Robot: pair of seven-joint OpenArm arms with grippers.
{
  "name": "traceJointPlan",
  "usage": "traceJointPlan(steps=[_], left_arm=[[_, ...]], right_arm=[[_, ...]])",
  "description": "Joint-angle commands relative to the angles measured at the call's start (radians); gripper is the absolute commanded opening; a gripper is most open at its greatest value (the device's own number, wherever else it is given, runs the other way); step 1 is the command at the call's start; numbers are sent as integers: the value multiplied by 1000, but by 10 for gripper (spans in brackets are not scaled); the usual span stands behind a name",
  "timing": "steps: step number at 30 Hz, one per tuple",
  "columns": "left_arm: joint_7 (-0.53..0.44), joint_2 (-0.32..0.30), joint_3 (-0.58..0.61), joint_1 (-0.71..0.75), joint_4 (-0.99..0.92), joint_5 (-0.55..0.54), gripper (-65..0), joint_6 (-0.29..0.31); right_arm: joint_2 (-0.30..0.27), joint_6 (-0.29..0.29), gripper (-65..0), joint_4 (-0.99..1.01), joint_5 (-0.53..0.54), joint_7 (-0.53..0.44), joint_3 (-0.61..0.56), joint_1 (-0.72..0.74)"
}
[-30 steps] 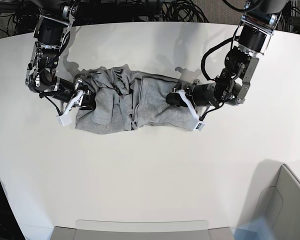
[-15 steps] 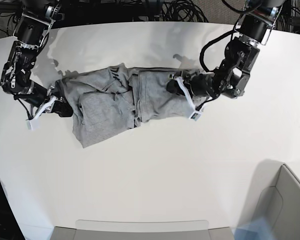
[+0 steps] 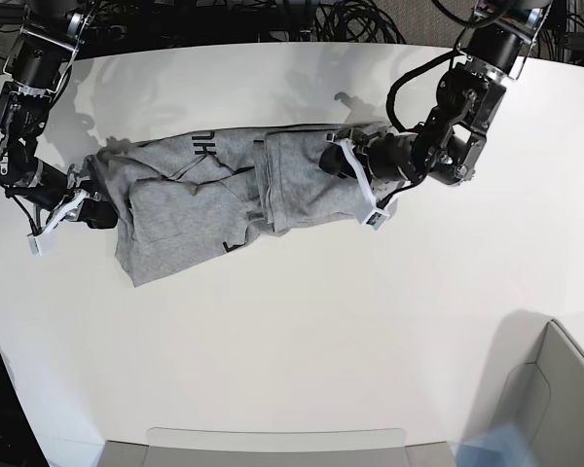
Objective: Fold the T-shirt properly
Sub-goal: 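Lift the strip end with the right gripper and fold it toward the left gripper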
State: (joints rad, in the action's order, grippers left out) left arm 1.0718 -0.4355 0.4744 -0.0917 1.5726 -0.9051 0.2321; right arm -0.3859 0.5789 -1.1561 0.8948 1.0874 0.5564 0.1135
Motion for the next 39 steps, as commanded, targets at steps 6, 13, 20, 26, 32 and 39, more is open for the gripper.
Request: traceJointPlan(steps=[6, 13, 20, 26, 32, 39], left_arm=[[-15, -7, -6, -18, 18, -13, -521, 5], [-15, -7, -1, -18, 18, -13, -521, 6], [-15, -7, 1, -18, 16, -13, -521, 6], [-15, -9, 2, -16, 16, -13, -521, 6], [-15, -7, 2, -16, 16, -12, -521, 6], [-15, -7, 4, -16, 15, -10, -521, 6]], right_arm=[[-40, 13, -359, -138, 36, -19, 9, -5], [-32, 13, -360, -160, 34, -19, 3, 12], [-40, 13, -359, 0, 27, -25, 3, 33], [-41, 105, -359, 138, -10, -49, -20, 74], [-34, 119, -359, 285, -92, -74, -75, 139], [-11, 119, -360, 348, -59, -10, -77, 159]])
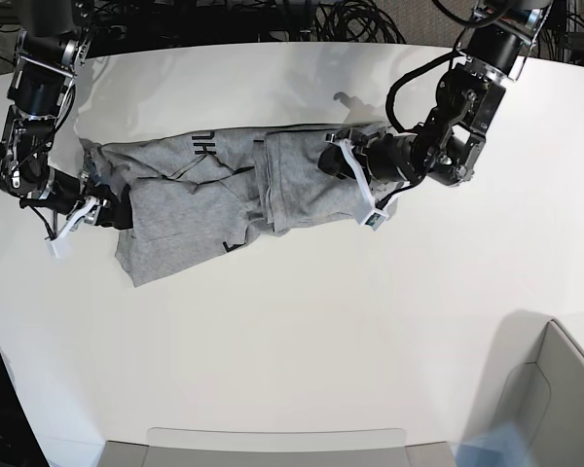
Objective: Fold the T-shirt properly
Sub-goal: 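Lift the strip end with the right gripper and fold it toward the left gripper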
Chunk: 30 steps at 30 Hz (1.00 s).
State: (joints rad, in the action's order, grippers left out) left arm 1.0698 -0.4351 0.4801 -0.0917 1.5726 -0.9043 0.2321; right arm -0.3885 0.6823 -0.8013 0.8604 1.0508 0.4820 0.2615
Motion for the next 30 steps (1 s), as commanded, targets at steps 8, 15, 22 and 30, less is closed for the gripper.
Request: traceJointPlan(steps=[8, 15, 22, 30], left_arm=[[-13, -8, -2, -16, 15, -9, -521, 6], [-13, -11, -2, -16, 15, -9, -521, 6], [-13, -11, -5, -18, 15, -11, -521, 6], [-13, 6, -11, -19, 59, -16, -521, 6]], right_arm=[[46, 16, -360, -8, -23, 32, -102, 31], [90, 16, -383, -122, -36, 29, -214, 25], [112, 16, -650, -168, -102, 30, -246, 31], [104, -92, -650, -169, -108, -33, -122, 29]])
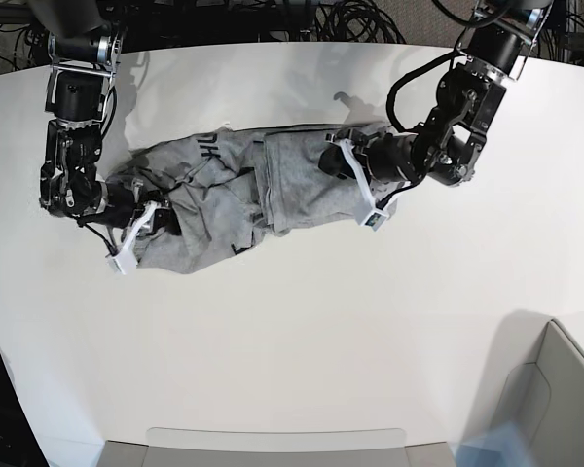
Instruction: Fold the T-shirt properly
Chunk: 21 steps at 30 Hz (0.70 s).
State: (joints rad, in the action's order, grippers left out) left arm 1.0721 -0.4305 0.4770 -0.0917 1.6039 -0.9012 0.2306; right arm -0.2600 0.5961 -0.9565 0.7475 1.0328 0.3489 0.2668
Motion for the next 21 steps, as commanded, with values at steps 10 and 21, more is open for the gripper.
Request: traceJointPlan(steps=[10, 21], left_arm=[[-26, 38, -37, -18, 166, -19, -521, 8], [55, -12, -380, 134, 160, -12, -521, 8]], right_arm=[[-117, -109, -650, -11, 4, -27, 72, 27], [-154, -229, -650, -220, 8, -18, 68, -24]])
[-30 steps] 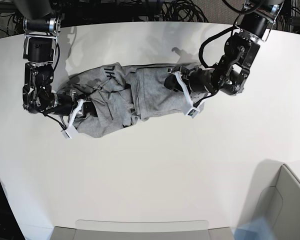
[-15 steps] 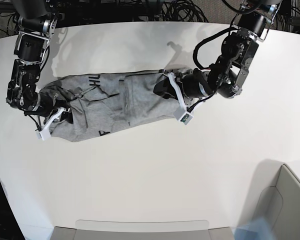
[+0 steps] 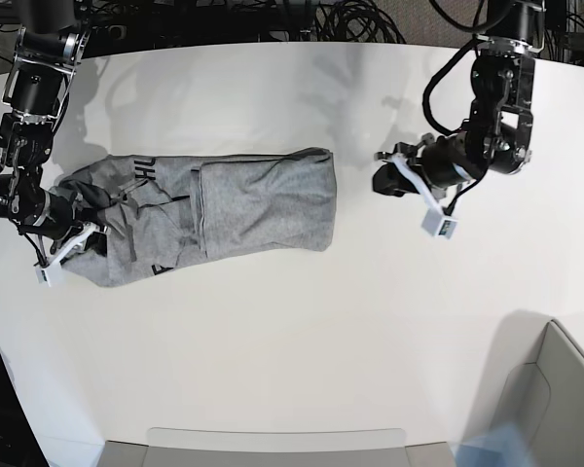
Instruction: Fold the T-shirt properly
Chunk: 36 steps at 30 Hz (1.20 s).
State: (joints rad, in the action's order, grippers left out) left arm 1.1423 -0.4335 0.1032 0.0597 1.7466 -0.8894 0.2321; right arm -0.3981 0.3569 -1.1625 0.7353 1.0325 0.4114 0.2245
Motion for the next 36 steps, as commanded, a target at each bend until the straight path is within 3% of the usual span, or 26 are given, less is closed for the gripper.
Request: traceJointPlan(steps=[1, 4, 8, 20, 24, 28, 36], left_arm=[[8, -21, -41, -8, 17, -24, -521, 6], [55, -49, -132, 38, 17, -24, -521, 6], [64, -55, -202, 90, 17, -23, -521, 6], [66, -77, -211, 150, 17, -21, -521, 8], [66, -77, -207, 150, 17, -21, -521, 8], [66, -77, -205, 150, 17, -21, -521, 8], [66, -69, -204, 148, 17, -21, -521, 8]], right_arm=[[5, -22, -650, -60, 20, -17, 4, 9], [47, -114, -650, -185, 16, -13, -6, -23], [74, -224, -650, -299, 16, 21, -115, -27], [115, -606, -650, -431, 14, 18, -457, 0], [118, -681, -650, -425, 11, 18, -566, 31], [172, -761, -650, -403, -98, 16, -627, 62], [301, -761, -650, -391, -299, 22, -656, 71]])
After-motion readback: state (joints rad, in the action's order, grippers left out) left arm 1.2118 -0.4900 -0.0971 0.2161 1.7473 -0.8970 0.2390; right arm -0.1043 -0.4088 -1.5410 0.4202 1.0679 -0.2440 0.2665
